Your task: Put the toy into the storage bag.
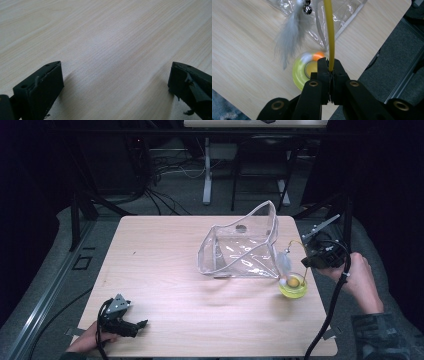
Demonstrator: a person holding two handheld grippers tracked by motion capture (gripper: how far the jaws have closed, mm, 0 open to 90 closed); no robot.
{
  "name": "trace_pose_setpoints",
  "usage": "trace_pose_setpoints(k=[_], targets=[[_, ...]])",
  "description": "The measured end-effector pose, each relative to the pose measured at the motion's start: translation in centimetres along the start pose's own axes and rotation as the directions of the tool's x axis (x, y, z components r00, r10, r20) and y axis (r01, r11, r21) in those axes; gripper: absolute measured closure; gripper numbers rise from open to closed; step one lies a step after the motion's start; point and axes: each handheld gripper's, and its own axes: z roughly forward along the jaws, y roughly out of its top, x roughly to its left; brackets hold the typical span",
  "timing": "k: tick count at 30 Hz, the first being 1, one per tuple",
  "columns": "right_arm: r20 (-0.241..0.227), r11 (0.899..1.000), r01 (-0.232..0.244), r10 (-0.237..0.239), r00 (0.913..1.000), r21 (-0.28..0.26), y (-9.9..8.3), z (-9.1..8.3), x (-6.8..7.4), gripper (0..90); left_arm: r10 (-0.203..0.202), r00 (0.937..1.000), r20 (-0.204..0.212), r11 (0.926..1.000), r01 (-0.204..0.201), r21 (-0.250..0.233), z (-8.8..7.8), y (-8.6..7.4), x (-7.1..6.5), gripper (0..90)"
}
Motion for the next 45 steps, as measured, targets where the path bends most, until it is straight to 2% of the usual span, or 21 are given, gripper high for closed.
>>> trace_pose_setpoints(k=[12, 25, 28, 45], targets=[[0.008, 1.000, -0.005, 0.005, 1.0000, 0.027, 0.4, -1.0, -1.0, 88.2, 0.000, 1.0000, -0.001, 1.0000, 0.000, 0.000, 0.0, 0.0, 0.0, 0.0], [-0.002, 0.998, -0.005, 0.005, 1.0000, 0.063, 1.5, -1.2, -1.9, 88.2, 0.001, 1.0000, -0.001, 1.0000, -0.001, 0.000, 0.0, 0.0, 0.0, 0.0], [0.014, 0.997, -0.007, 0.006, 0.9999, 0.073, 2.0, -1.2, -2.3, 88.1, 0.001, 1.0000, -0.001, 1.0000, -0.001, -0.001, 0.0, 0.0, 0.0, 0.0], [0.027, 0.997, -0.021, 0.019, 0.9994, 0.072, 3.7, -2.2, -3.3, 88.1, 0.000, 1.0000, -0.001, 1.0000, 0.000, -0.001, 0.0, 0.0, 0.0, 0.0]])
